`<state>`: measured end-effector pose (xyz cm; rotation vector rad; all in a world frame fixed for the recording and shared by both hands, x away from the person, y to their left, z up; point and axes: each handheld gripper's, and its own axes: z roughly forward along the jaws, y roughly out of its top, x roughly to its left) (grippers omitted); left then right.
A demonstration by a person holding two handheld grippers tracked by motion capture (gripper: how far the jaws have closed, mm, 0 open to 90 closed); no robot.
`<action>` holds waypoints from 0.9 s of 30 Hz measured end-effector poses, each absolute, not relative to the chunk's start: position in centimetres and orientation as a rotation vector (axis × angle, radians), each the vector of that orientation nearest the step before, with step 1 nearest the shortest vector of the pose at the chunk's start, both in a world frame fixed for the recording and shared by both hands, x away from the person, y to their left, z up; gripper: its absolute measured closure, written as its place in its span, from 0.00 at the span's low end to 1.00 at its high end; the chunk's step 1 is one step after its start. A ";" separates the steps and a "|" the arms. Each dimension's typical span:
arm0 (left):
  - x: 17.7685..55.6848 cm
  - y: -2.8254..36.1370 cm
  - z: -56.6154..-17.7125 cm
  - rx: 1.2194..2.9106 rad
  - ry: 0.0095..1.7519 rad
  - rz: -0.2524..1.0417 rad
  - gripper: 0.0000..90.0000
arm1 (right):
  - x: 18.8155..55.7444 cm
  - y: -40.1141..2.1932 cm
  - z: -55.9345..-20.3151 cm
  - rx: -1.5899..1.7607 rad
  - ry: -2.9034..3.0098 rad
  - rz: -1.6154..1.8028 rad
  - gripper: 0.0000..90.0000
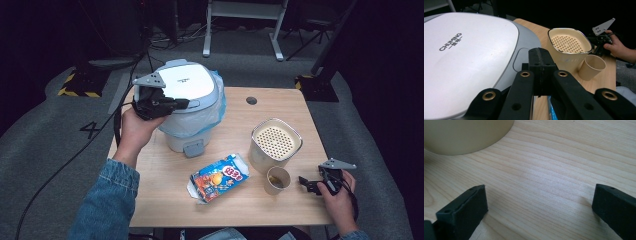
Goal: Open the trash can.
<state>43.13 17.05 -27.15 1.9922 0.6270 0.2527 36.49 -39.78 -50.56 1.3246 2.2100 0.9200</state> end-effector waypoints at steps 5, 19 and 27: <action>43.6 15.9 -27.2 2.019 0.673 0.292 1.00 | 36.5 -39.8 -50.6 1.324 2.210 0.920 0.00; 44.0 14.8 -26.8 2.080 0.705 0.359 1.00 | 36.5 -39.8 -50.6 1.324 2.210 0.920 0.00; 43.6 14.1 -26.5 2.146 0.689 0.442 1.00 | 36.5 -39.8 -50.6 1.324 2.210 0.920 0.00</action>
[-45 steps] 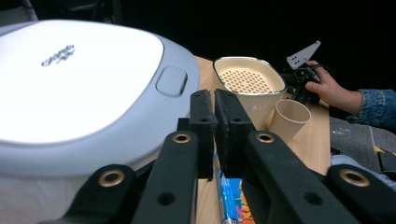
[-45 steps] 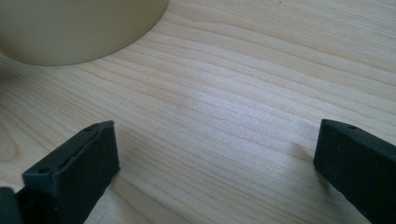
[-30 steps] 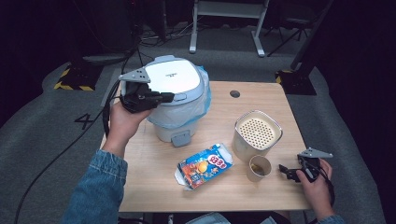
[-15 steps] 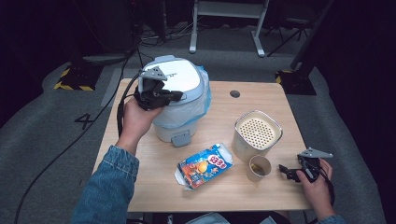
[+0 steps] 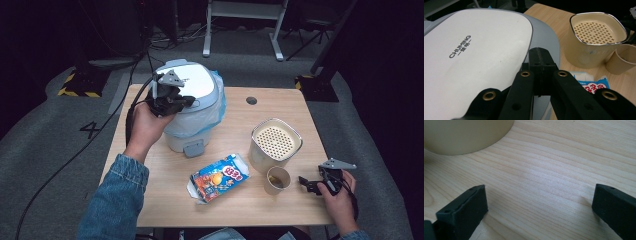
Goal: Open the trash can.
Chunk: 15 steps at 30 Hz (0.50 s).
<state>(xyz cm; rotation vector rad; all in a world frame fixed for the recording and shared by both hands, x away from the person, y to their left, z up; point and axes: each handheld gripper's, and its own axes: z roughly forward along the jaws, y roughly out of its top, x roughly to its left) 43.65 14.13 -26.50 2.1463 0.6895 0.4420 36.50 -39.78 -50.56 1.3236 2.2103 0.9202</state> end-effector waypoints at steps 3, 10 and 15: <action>43.7 14.1 -26.5 2.153 0.683 0.438 1.00 | 36.5 -39.8 -50.6 1.324 2.211 0.921 0.00; 43.8 14.3 -26.6 2.147 0.675 0.417 1.00 | 36.5 -39.8 -50.6 1.325 2.211 0.920 0.00; 43.4 14.8 -27.0 2.048 0.638 0.336 0.73 | 36.5 -39.8 -50.6 1.325 2.211 0.921 0.00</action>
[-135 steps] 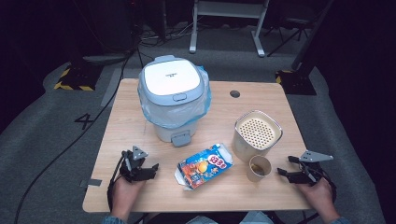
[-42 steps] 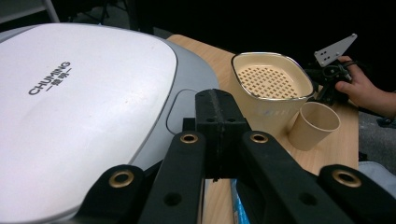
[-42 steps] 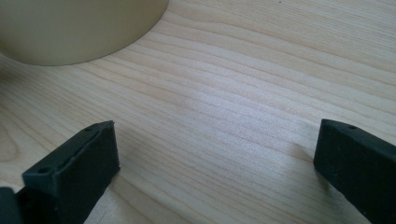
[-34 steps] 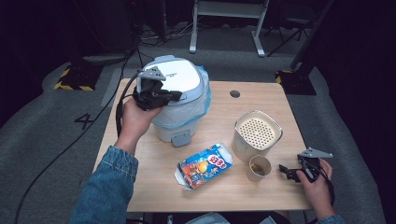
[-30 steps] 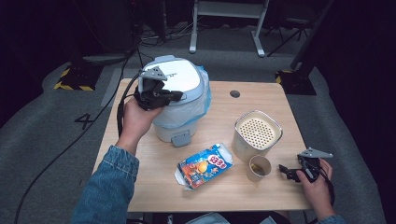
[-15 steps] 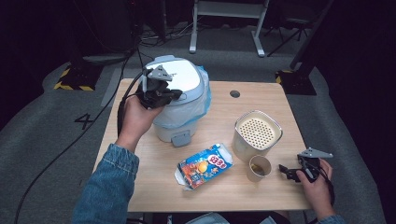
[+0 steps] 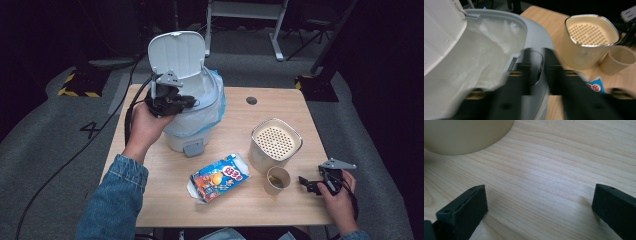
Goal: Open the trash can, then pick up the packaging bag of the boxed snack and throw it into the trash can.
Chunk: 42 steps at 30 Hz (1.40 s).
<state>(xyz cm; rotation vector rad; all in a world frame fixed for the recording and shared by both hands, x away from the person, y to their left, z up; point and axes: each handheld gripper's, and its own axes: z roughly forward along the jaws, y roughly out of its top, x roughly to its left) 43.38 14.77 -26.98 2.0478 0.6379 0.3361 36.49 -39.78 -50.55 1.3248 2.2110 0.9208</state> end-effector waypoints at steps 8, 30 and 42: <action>40.7 14.0 -28.1 1.982 0.433 0.168 0.61 | 36.5 -39.8 -50.6 1.325 2.211 0.921 0.00; 39.1 9.0 -39.6 2.220 0.550 0.085 0.58 | 36.4 -39.7 -50.5 1.318 2.217 0.923 0.00; 41.6 7.8 -44.6 2.367 0.705 -0.115 0.59 | 36.4 -39.7 -50.5 1.319 2.217 0.923 0.00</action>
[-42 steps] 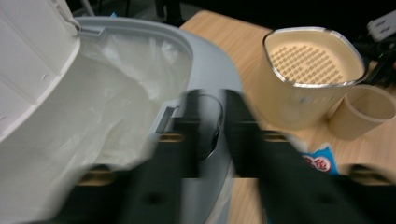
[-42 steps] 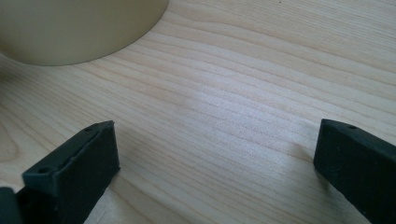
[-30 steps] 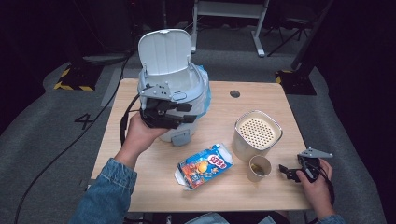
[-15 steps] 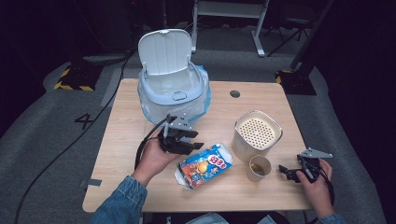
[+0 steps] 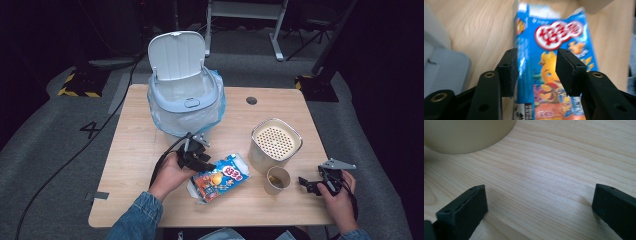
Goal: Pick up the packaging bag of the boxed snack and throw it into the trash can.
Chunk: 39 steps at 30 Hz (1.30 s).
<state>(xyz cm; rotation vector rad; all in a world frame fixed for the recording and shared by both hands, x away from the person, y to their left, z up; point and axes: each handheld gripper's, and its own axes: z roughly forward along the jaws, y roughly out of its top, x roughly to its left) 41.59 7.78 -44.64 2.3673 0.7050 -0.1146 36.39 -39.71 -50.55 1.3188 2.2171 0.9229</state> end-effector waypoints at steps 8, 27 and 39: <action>42.6 6.5 -46.6 2.446 0.746 -0.174 0.56 | 36.4 -39.7 -50.5 1.319 2.217 0.923 0.00; 44.1 4.4 -47.1 2.531 0.826 -0.159 0.74 | 36.4 -39.7 -50.5 1.318 2.217 0.923 0.00; 44.5 5.7 -46.5 2.485 0.778 -0.204 0.98 | 36.4 -39.7 -50.5 1.318 2.217 0.923 0.00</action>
